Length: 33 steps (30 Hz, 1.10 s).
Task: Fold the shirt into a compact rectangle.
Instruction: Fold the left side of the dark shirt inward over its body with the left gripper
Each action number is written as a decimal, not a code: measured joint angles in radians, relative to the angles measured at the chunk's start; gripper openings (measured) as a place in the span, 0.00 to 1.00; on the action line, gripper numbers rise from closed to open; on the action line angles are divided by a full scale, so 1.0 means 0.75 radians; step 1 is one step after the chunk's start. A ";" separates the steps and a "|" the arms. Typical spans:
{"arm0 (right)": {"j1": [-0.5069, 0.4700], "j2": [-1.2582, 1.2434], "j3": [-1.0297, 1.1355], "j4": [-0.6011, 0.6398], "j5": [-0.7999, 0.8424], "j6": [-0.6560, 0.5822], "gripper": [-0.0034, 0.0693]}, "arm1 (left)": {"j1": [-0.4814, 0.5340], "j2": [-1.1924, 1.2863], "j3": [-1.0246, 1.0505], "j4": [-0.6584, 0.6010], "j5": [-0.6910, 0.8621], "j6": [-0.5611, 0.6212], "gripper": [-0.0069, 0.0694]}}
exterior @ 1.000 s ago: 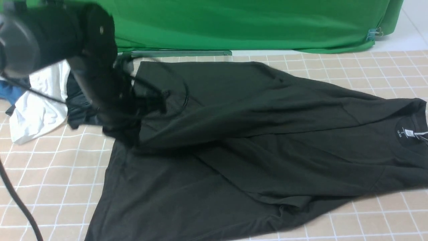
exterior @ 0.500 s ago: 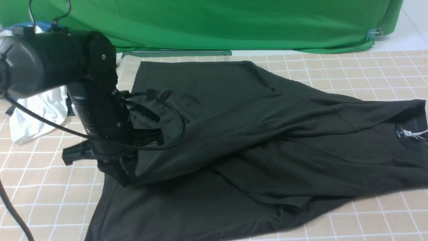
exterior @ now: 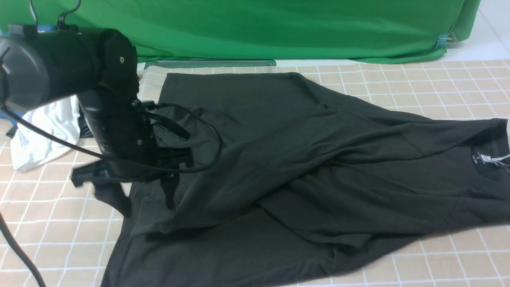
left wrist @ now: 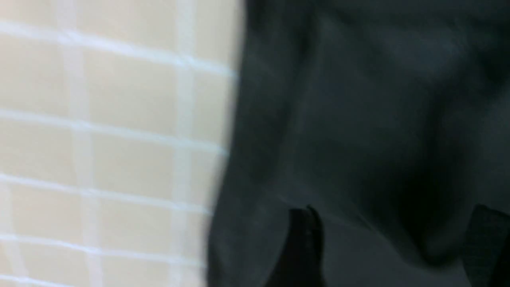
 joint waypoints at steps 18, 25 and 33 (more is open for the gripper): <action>0.000 0.000 0.000 0.000 -0.019 -0.030 0.17 | 0.055 0.226 0.022 -0.022 -0.295 0.057 0.63; 0.000 0.000 0.000 0.000 -0.019 -0.031 0.17 | 0.055 0.223 0.013 -0.028 -0.297 0.068 0.23; 0.000 0.000 0.000 0.000 0.001 -0.034 0.17 | 0.055 0.064 0.030 -0.003 -0.226 0.033 0.14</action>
